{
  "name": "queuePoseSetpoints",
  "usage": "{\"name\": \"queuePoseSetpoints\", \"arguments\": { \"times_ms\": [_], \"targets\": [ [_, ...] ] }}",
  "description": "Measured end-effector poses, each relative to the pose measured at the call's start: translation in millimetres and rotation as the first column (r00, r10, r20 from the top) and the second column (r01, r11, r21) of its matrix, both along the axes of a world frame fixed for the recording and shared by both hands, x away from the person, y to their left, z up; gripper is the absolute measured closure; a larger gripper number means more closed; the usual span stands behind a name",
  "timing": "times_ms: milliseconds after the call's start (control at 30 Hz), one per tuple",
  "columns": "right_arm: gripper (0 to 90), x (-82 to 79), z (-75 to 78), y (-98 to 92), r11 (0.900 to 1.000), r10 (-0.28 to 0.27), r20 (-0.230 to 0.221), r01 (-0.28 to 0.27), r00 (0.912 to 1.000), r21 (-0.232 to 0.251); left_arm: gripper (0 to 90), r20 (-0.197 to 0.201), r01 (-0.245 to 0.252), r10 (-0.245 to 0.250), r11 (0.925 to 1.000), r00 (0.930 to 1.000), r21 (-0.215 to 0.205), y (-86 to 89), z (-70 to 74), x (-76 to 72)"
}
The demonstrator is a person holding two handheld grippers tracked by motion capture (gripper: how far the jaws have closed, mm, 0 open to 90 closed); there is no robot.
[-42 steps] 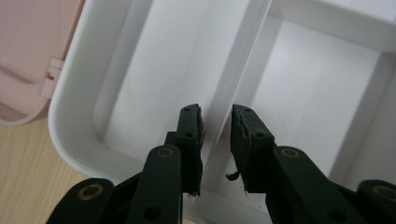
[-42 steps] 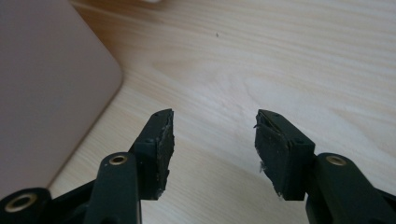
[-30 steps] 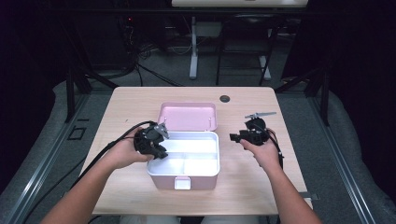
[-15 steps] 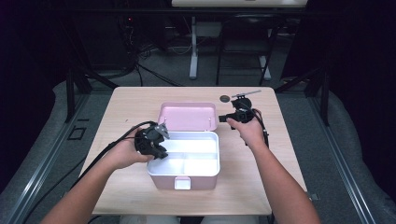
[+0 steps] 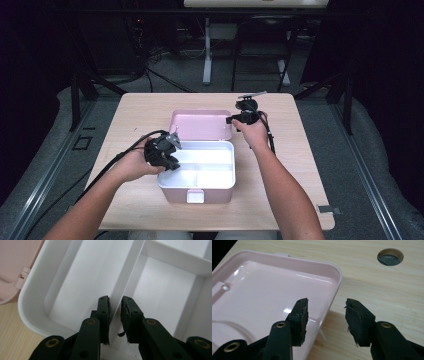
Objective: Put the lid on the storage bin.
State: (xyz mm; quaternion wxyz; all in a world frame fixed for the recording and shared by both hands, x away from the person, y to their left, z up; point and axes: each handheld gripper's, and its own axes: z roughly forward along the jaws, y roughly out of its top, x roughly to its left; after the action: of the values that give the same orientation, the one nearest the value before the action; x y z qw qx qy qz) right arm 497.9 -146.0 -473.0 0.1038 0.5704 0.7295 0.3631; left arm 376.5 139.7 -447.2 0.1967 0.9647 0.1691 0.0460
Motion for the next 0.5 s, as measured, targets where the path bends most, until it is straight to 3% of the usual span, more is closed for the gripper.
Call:
{"name": "queuePoseSetpoints", "arguments": {
  "times_ms": [333, 500],
  "targets": [
    [58.4, 13.6, -21.3, 5.9, 0.999, -0.040, -0.038, 0.040, 0.9985, -0.016, 77.5, 0.002, 0.006, -0.006, 1.0000, 1.0000, -0.003, 0.2, 0.0, 0.2],
    [71.6, 14.9, -21.1, 8.9, 0.999, -0.040, -0.051, 0.041, 0.9979, 0.010, 77.5, 0.002, 0.007, -0.007, 1.0000, 1.0000, -0.003, 0.1, -0.1, 0.1]
  ]
}}
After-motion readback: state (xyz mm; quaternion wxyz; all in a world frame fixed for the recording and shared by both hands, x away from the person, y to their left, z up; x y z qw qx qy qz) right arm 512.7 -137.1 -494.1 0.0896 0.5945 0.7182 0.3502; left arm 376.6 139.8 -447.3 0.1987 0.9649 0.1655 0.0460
